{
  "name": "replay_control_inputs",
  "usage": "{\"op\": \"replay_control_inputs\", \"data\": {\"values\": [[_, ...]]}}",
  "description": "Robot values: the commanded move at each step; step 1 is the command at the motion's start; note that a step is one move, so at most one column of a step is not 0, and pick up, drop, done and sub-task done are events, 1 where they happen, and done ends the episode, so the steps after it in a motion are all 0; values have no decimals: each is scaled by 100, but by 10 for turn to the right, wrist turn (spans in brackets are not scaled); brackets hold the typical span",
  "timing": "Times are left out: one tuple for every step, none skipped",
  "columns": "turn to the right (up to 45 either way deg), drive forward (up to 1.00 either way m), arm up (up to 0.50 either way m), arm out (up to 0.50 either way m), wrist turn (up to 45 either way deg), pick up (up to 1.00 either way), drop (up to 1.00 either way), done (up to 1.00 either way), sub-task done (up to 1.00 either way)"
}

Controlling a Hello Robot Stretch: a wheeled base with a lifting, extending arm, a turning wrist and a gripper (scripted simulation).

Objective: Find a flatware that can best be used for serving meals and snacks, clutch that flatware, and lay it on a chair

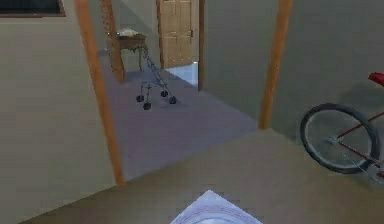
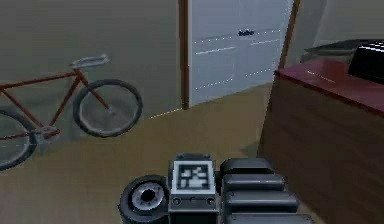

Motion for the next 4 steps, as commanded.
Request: {"op": "replay_control_inputs", "data": {"values": [[0,100,0,0,0,0,0,0,0],[-60,0,0,0,0,0,0,0,0],[0,45,0,0,0,0,0,0,0],[-240,0,0,0,0,0,0,0,0]]}}
